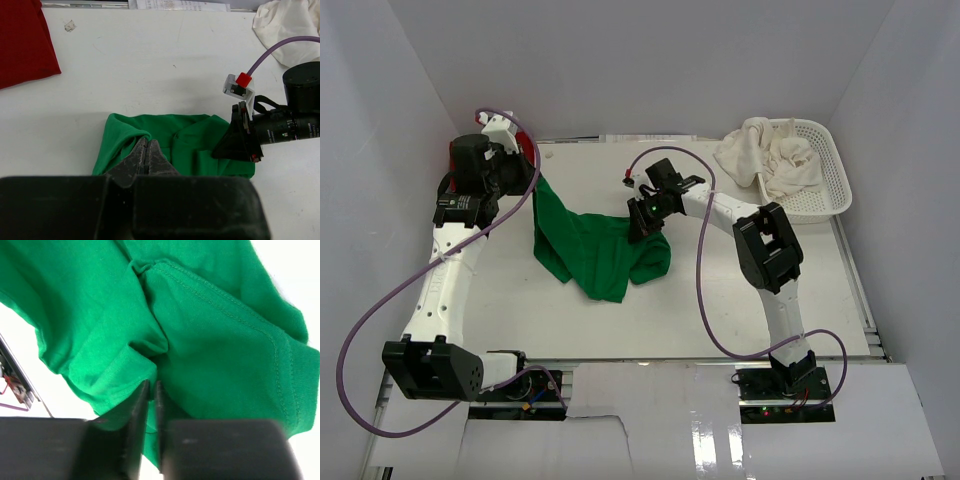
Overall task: Fold and stack the t-shirts
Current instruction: Flatten out the tshirt
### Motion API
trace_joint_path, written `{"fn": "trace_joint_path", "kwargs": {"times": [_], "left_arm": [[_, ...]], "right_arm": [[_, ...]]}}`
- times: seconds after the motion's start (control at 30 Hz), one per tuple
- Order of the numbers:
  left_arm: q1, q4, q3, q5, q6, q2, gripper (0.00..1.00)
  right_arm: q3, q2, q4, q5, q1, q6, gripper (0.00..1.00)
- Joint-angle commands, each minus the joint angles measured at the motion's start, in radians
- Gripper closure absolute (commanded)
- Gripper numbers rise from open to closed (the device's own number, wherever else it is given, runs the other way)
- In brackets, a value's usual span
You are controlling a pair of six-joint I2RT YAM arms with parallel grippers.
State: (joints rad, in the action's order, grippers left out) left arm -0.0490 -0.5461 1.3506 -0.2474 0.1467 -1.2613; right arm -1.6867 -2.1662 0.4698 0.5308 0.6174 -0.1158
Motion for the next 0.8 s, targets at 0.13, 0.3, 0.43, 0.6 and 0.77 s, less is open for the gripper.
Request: {"fn": "trace_joint_path", "kwargs": {"times": [0.13, 0.3, 0.43, 0.6, 0.77], "left_arm": [[0.003, 0.014, -0.011, -0.010, 0.001, 0.040, 1.00], [0.003, 0.018, -0.030, -0.009, 0.008, 0.048, 1.00], [0.003, 0.029, -0.051, -0.012, 0.020, 0.063, 1.00], [0.005, 0.058, -0.100, -0.033, 0.051, 0.103, 1.00], [0.003, 0.092, -0.126, -0.004, 0.073, 0.157, 1.00]], "right_arm": [[0.012, 0.051, -0.017, 0.024, -0.008, 0.004, 0.92], [0.062, 0.210, -0.008, 0.015, -0.039, -0.019, 0.92], [0.107, 0.334, 0.029, -0.006, -0.071, -0.028, 0.92], [0.143, 0.466, 0.075, -0.038, -0.123, -0.018, 0.92], [0.118, 0.528, 0.084, -0.040, -0.194, -0.031, 0.92]]}}
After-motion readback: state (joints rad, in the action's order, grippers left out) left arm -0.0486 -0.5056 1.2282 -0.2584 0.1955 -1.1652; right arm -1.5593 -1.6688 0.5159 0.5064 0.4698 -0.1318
